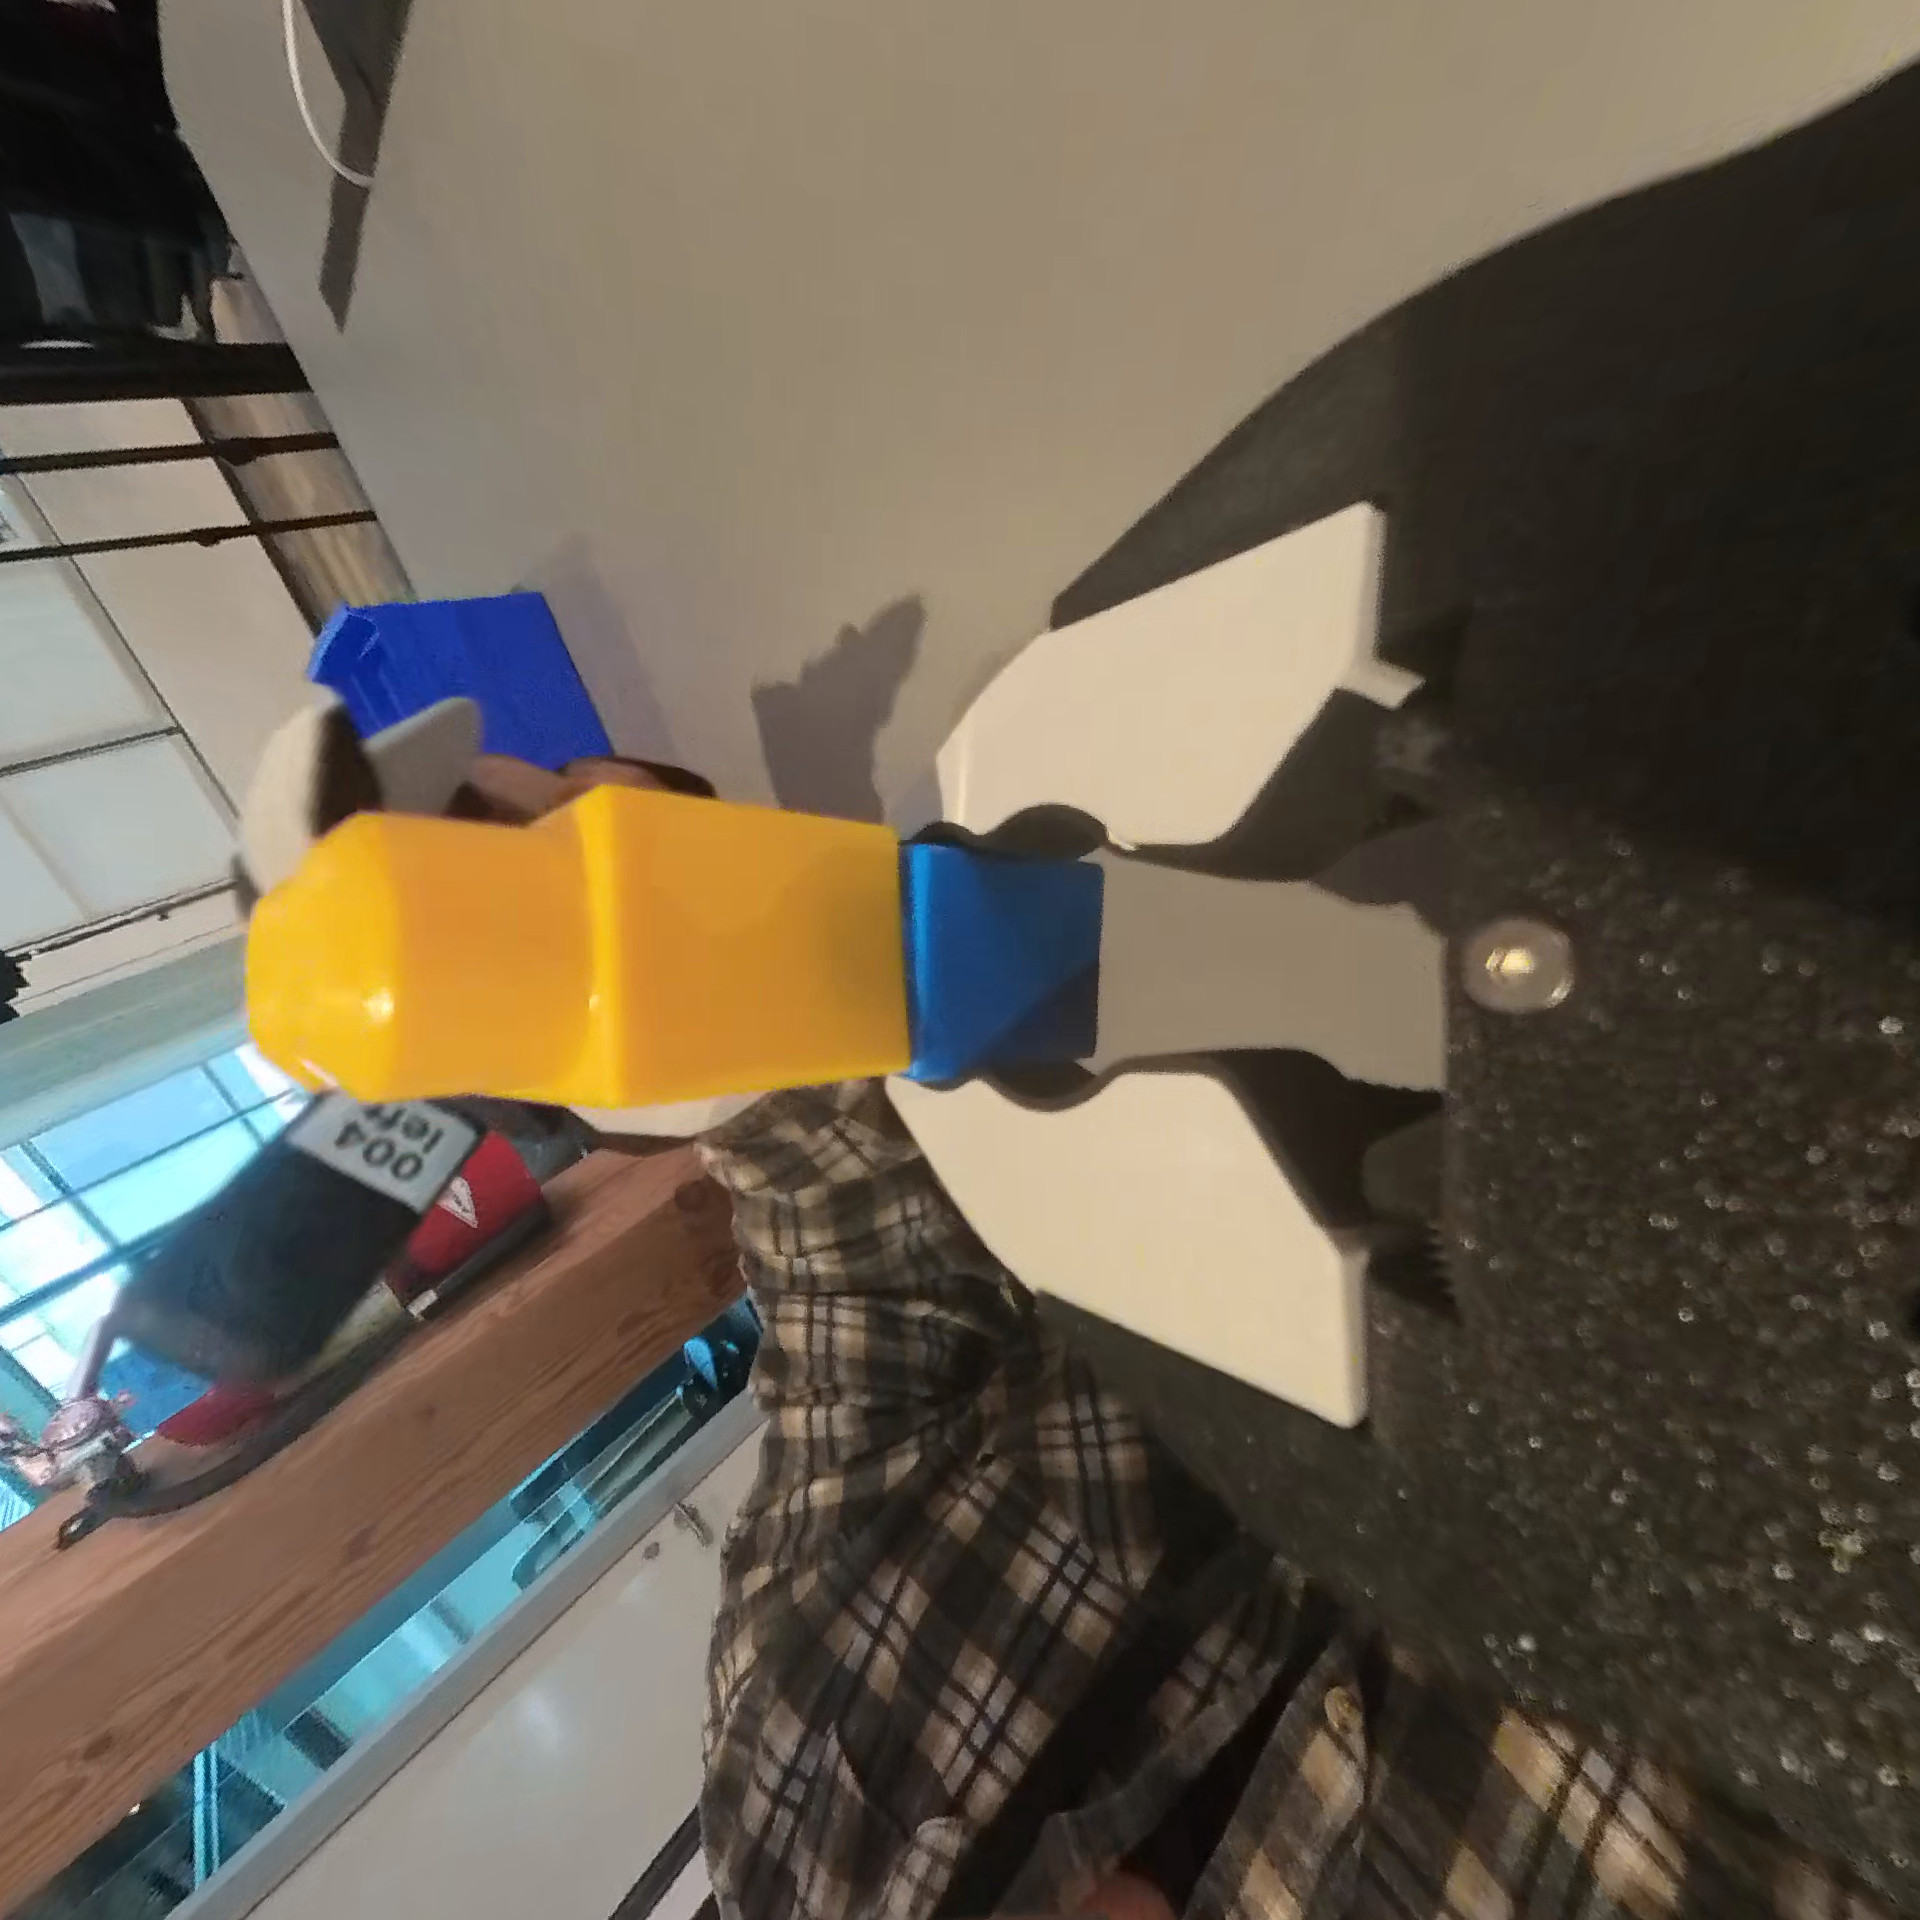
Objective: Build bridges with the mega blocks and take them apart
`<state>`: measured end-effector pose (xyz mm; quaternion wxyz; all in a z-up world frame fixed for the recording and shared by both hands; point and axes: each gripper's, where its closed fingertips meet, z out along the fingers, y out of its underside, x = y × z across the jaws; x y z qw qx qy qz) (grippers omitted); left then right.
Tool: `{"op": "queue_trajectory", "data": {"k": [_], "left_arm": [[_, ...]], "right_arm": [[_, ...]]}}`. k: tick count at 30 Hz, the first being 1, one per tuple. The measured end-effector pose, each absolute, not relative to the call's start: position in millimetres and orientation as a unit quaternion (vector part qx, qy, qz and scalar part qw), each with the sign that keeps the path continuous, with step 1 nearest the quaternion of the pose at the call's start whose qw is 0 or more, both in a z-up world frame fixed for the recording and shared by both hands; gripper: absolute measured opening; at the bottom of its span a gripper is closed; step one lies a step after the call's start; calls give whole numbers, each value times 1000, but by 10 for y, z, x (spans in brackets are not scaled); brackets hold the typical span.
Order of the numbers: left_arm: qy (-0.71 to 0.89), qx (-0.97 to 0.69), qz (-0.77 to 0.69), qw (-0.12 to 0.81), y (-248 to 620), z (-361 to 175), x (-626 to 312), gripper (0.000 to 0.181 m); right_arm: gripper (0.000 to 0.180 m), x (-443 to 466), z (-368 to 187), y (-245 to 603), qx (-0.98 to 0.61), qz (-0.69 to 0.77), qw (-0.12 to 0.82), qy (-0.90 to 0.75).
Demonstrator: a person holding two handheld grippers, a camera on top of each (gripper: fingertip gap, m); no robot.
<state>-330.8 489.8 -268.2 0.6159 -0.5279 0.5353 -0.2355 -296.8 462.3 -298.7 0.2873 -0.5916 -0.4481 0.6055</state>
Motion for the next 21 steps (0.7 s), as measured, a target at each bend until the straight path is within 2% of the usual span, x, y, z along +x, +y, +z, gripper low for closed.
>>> {"op": "queue_trajectory", "data": {"k": [4, 7, 11, 13, 17, 21], "left_arm": [[560, -467, -150, 668, 4840, -2595, -3225, 99], [532, -447, -152, 703, 4826, -2473, -3280, 93], [479, -578, -315, 580, 4816, -2475, -3343, 88], [460, -609, -360, 537, 4798, -2408, -3379, 79], [404, -630, -480, 457, 4742, -2217, -3390, 75], [399, -628, -496, 447, 4818, -2204, -3393, 69]], "right_arm": [[35, -2987, -3040, 4601, -600, 604, 269, -451], [36, -2981, -3071, 4592, -605, 601, 263, -452], [35, -2961, -3075, 4620, -601, 592, 281, -457], [35, -2962, -3100, 4656, -604, 572, 298, -467], [35, -2993, -3172, 4720, -594, 527, 352, -496], [35, -3043, -3299, 4740, -585, 475, 380, -536]]}}
